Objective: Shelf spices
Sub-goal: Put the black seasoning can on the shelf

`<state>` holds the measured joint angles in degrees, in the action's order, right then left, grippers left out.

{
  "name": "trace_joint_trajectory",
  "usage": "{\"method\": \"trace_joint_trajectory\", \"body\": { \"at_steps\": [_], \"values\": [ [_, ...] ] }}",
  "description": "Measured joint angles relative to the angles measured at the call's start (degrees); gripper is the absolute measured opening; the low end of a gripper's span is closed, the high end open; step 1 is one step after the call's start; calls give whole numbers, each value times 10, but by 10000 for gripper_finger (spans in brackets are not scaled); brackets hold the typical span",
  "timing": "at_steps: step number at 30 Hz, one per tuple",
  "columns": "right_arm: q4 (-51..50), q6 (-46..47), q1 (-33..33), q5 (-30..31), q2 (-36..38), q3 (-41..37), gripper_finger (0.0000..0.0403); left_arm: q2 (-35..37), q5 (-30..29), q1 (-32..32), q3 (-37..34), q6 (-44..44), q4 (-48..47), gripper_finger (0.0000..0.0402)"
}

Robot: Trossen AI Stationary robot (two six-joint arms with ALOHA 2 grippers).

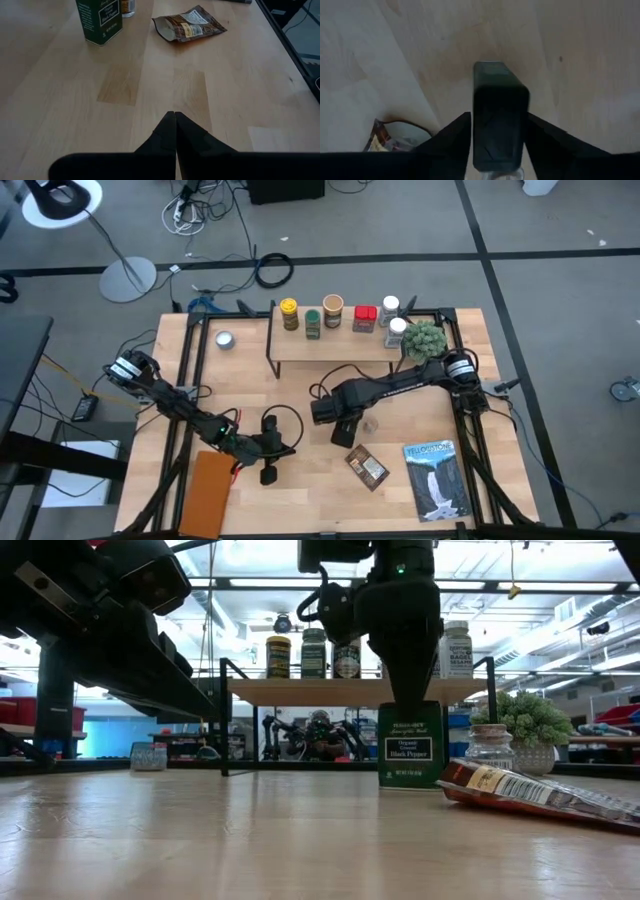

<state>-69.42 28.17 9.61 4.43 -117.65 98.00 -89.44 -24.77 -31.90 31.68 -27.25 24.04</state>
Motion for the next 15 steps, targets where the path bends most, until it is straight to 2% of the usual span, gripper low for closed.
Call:
{"method": "trace_joint_trajectory", "body": {
  "at_steps": [5,15],
  "values": [
    [-2,16,0,-2,19,0,129,0,0,0,0,0,0,4],
    [-41,16,0,-36,37,5,129,0,0,0,0,-1,3,4]
  ]
}}
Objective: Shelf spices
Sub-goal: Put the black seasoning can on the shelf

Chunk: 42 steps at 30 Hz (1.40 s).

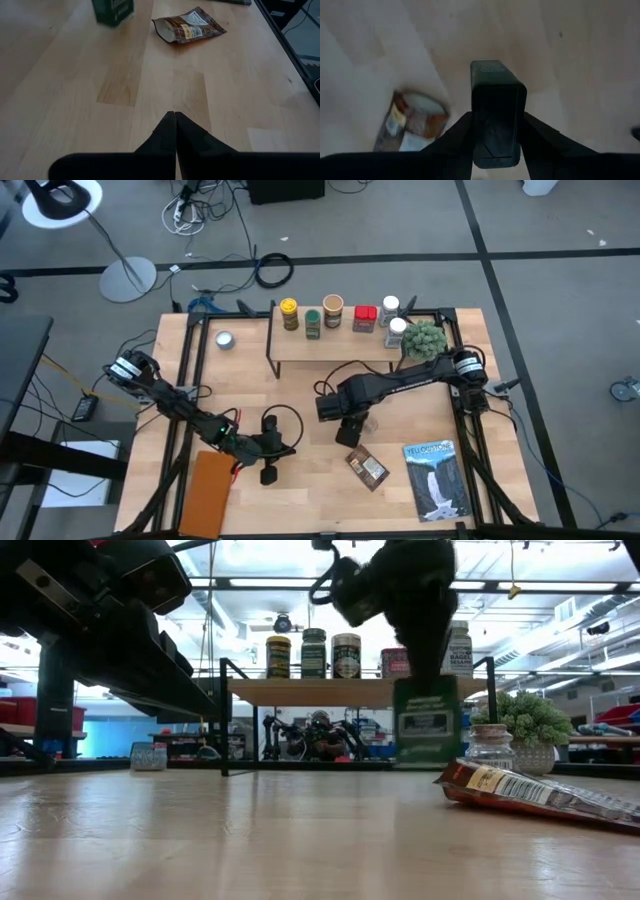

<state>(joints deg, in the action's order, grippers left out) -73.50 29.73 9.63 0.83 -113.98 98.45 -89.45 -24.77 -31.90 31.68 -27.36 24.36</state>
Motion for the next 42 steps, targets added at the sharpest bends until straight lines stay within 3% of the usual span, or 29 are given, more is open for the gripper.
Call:
{"method": "trace_joint_trajectory", "body": {
  "at_steps": [11,15,22,33,42],
  "values": [
    [-119,-28,-15,6,95,85,129,0,0,0,0,-1,0,4],
    [-171,-90,-33,47,116,126,129,0,0,0,0,-1,0,3],
    [-165,-222,-84,86,126,192,129,0,0,0,0,1,1,3],
    [-163,-393,-199,105,110,197,129,0,-11,10,0,2,-33,3],
    [-165,-460,-259,111,110,197,129,0,-7,38,0,2,-51,3]
  ]
}}
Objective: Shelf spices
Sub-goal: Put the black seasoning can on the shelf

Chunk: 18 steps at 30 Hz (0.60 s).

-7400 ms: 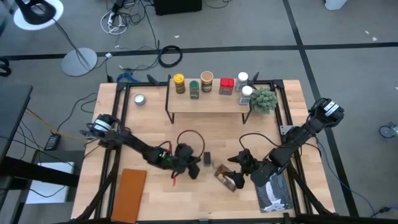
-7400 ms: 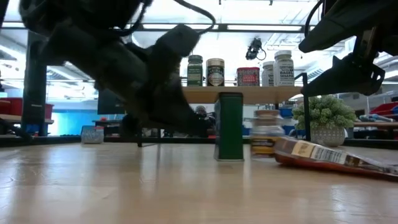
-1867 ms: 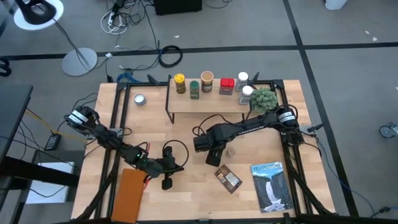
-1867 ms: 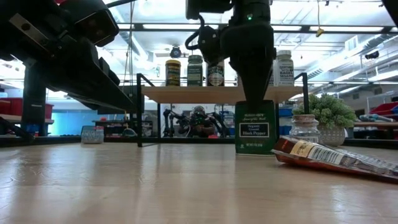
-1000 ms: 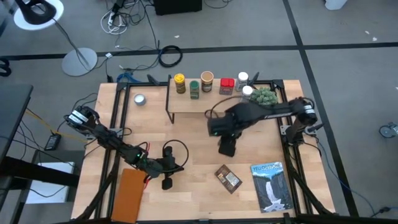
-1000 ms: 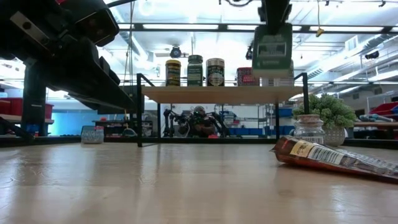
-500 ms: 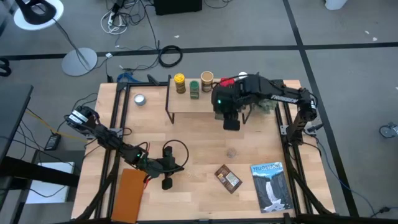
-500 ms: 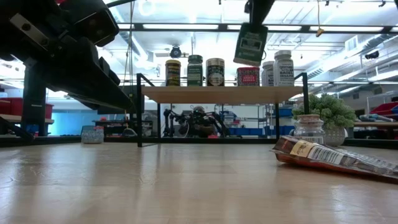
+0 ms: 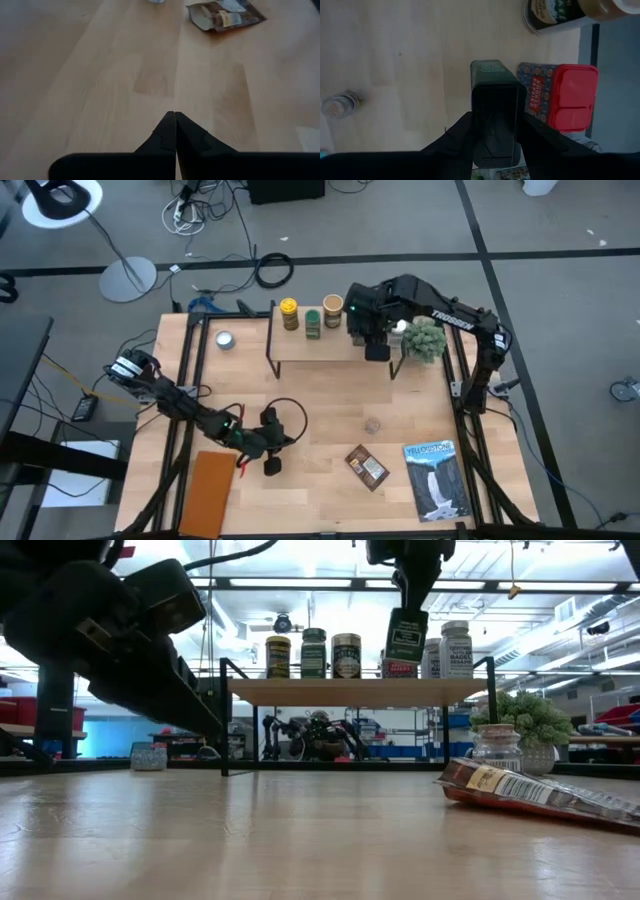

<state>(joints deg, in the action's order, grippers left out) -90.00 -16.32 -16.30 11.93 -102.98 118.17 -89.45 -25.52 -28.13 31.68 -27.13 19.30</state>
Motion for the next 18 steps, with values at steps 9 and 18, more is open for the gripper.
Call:
{"method": "trace_joint_trajectory", "body": {
  "at_steps": [9,18],
  "values": [
    [15,-11,-16,-28,0,-16,135,0,3,0,0,-1,-10,3],
    [20,-19,-22,-17,-1,-53,137,0,3,0,0,-1,-10,3]
  ]
}}
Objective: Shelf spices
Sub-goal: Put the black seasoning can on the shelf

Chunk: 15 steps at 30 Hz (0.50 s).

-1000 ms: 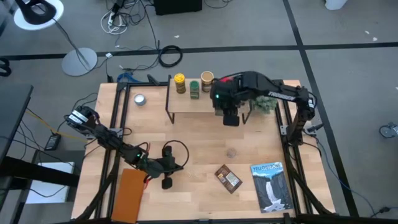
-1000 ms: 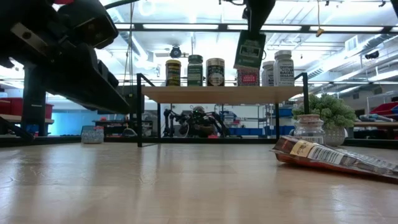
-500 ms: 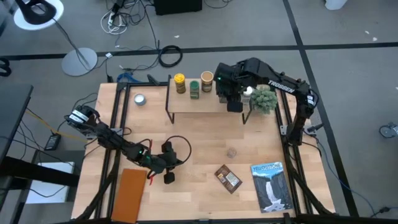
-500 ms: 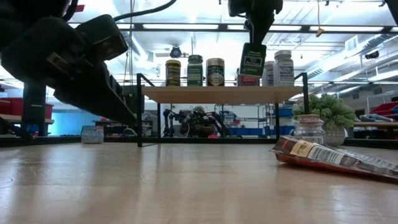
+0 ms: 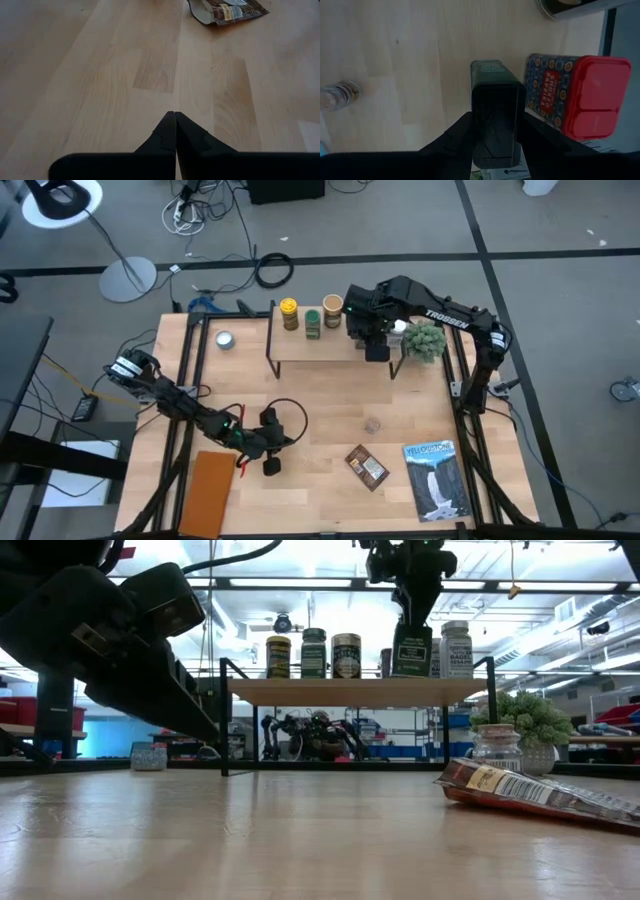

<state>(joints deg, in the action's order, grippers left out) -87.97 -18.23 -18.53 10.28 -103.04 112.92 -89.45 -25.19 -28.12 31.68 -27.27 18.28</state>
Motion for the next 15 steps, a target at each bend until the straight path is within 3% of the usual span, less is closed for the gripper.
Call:
{"method": "trace_joint_trajectory", "body": {
  "at_steps": [15],
  "values": [
    [38,2,-1,0,0,-13,155,0,0,0,0,0,-1,3]
  ]
}}
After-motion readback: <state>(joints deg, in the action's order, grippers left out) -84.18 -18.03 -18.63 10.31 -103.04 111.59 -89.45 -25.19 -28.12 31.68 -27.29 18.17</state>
